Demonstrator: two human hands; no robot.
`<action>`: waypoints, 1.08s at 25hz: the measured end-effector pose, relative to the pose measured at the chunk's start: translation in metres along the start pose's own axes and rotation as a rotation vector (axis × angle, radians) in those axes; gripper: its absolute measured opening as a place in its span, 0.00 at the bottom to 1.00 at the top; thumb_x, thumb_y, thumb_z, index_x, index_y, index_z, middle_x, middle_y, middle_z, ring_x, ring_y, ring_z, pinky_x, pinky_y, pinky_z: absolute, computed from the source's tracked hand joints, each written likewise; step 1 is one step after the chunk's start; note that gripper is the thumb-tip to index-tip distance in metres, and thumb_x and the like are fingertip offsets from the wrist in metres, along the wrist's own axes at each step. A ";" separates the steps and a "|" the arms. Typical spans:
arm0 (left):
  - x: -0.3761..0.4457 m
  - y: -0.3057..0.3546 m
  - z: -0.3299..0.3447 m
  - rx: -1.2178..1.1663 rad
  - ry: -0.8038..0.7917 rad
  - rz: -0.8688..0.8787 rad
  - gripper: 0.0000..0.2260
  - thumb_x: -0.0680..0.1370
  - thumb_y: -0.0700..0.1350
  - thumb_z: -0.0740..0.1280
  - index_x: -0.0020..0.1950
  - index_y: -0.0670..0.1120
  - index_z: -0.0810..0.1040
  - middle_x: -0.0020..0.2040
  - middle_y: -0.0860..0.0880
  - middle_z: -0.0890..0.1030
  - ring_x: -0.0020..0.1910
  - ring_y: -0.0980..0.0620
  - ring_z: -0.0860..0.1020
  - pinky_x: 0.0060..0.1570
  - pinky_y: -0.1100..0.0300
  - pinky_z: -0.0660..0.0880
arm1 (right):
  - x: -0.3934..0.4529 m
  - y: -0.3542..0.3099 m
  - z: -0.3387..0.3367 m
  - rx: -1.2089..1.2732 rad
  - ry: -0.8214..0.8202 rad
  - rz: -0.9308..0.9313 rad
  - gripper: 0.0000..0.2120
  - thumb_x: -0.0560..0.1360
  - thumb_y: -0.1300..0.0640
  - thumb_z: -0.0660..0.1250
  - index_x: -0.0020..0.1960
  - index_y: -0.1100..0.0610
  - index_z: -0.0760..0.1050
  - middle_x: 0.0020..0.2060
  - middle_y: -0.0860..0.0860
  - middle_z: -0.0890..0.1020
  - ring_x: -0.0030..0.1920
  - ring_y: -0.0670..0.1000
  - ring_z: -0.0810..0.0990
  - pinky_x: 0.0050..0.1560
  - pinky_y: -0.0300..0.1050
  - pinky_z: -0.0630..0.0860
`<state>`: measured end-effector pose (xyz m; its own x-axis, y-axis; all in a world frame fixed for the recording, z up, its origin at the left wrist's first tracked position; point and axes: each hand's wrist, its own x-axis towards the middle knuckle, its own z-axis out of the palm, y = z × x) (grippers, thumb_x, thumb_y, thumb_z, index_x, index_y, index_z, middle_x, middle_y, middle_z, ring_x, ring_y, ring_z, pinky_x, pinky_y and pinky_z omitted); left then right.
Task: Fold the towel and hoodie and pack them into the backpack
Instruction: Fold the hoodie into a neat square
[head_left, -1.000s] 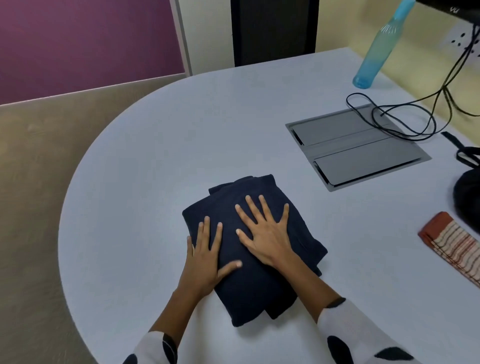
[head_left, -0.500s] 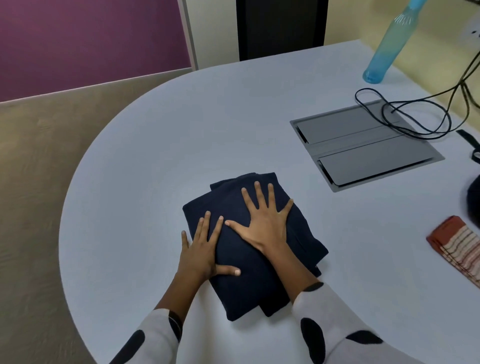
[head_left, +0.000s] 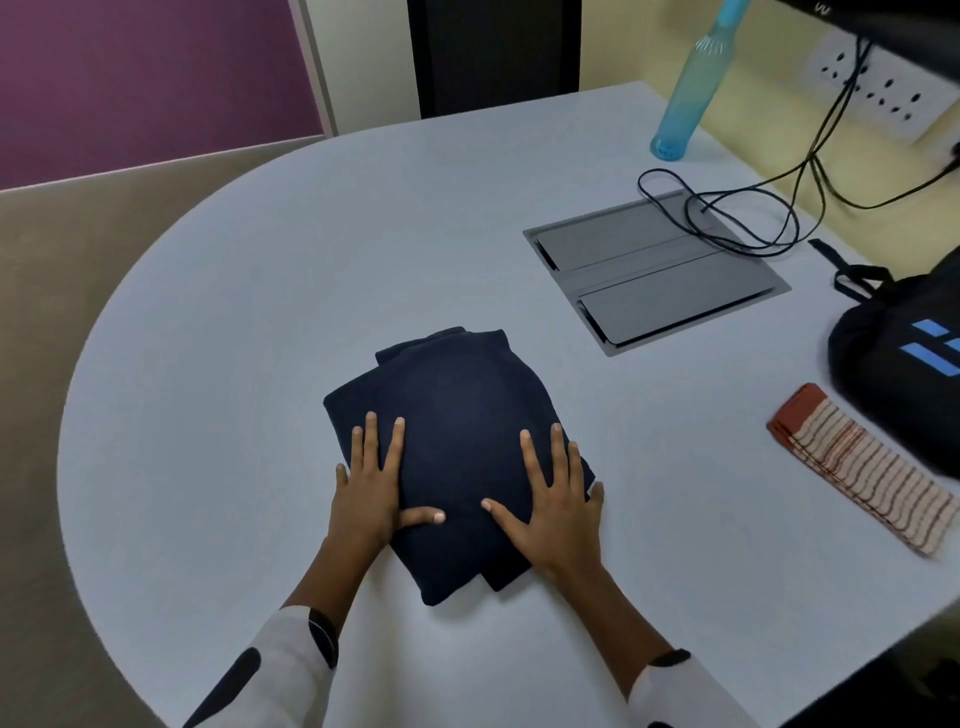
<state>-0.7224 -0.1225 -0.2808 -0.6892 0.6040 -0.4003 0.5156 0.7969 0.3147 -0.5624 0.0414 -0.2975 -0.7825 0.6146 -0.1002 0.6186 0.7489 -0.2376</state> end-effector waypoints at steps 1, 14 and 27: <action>-0.003 0.001 0.001 -0.033 0.009 0.003 0.58 0.59 0.74 0.62 0.72 0.52 0.28 0.75 0.45 0.29 0.75 0.42 0.34 0.72 0.40 0.52 | -0.002 0.003 -0.001 -0.001 -0.023 -0.002 0.42 0.70 0.23 0.47 0.77 0.41 0.39 0.78 0.51 0.43 0.77 0.58 0.51 0.65 0.72 0.61; -0.024 0.113 0.011 0.023 -0.214 0.027 0.49 0.69 0.72 0.62 0.77 0.54 0.37 0.77 0.38 0.42 0.75 0.35 0.46 0.71 0.44 0.57 | 0.058 0.101 -0.066 -0.170 -0.242 0.012 0.36 0.75 0.34 0.54 0.71 0.32 0.32 0.78 0.51 0.41 0.76 0.58 0.38 0.67 0.74 0.44; 0.037 0.167 0.007 0.136 0.236 0.200 0.36 0.66 0.63 0.72 0.70 0.55 0.65 0.74 0.44 0.62 0.71 0.35 0.61 0.58 0.34 0.65 | 0.071 0.125 -0.065 -0.035 -0.168 0.020 0.39 0.69 0.24 0.43 0.73 0.36 0.30 0.74 0.46 0.30 0.74 0.55 0.30 0.66 0.75 0.38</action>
<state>-0.6577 0.0331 -0.2492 -0.6580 0.7423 -0.1266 0.7050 0.6664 0.2426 -0.5365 0.1945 -0.2719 -0.7690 0.5817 -0.2652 0.6341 0.7468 -0.2005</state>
